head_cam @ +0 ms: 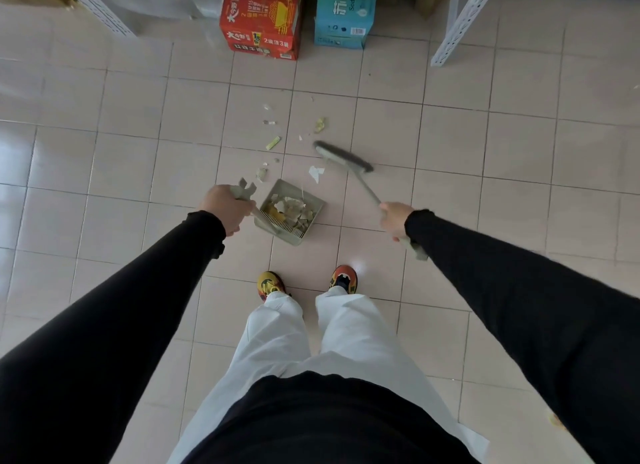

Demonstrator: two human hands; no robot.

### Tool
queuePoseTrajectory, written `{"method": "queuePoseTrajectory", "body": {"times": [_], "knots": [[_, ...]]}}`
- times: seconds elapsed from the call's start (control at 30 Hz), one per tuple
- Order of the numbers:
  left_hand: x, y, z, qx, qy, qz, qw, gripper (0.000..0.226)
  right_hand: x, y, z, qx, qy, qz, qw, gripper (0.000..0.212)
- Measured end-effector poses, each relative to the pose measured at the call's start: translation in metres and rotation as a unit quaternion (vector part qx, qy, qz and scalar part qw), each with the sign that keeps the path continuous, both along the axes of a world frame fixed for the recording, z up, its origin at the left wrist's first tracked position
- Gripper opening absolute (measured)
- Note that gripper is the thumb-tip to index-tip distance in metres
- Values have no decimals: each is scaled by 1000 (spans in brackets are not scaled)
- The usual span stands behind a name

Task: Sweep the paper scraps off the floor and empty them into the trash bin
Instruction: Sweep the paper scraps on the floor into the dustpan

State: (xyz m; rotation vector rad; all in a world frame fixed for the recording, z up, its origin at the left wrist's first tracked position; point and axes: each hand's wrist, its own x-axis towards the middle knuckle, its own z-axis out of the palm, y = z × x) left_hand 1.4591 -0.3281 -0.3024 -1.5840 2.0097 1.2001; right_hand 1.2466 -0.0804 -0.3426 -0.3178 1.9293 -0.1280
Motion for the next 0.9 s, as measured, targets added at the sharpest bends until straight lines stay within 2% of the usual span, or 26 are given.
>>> {"method": "queuePoseTrajectory", "body": {"times": [0.1, 0.17, 0.3, 0.5, 0.63, 0.7, 0.77, 0.9], "knots": [[3, -8, -3, 9, -1, 15, 1000, 17, 33, 25, 16, -4, -62, 55, 997, 50], [5, -12, -4, 14, 1, 23, 1000, 17, 35, 41, 30, -36, -76, 28, 996, 51], [9, -13, -6, 13, 2, 26, 1000, 16, 46, 68, 49, -35, -73, 13, 997, 53], [11, -9, -7, 11, 2, 13, 1000, 16, 54, 31, 17, -24, 20, 52, 998, 50], [15, -5, -10, 5, -3, 19, 1000, 17, 68, 14, 8, 2, -22, 80, 997, 57], [16, -3, -12, 5, -3, 17, 1000, 17, 71, 22, 17, -4, -54, 96, 994, 49], [19, -1, -13, 3, -4, 14, 1000, 17, 72, 42, 29, -20, -66, 71, 995, 40], [25, 2, -16, 5, -5, 18, 1000, 17, 78, 76, 45, -26, -63, 32, 997, 40]]}}
